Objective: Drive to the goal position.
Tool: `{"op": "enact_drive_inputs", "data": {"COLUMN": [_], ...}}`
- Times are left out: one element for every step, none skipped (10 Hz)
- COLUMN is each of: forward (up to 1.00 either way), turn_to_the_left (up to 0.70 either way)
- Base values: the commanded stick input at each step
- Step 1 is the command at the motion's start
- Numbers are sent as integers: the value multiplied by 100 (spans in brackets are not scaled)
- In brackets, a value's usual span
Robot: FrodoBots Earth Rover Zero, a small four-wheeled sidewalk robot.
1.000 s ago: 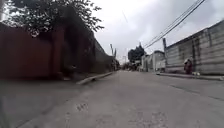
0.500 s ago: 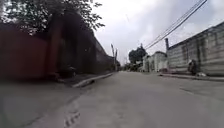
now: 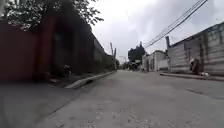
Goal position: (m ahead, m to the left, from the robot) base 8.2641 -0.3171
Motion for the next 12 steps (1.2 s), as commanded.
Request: {"op": "enact_drive_inputs", "data": {"forward": [85,85,85,85,85,85,85,85,85,85,85,85], "turn_to_the_left": [-34,-17,0,0,0,0,0,0,0,0,0,0]}}
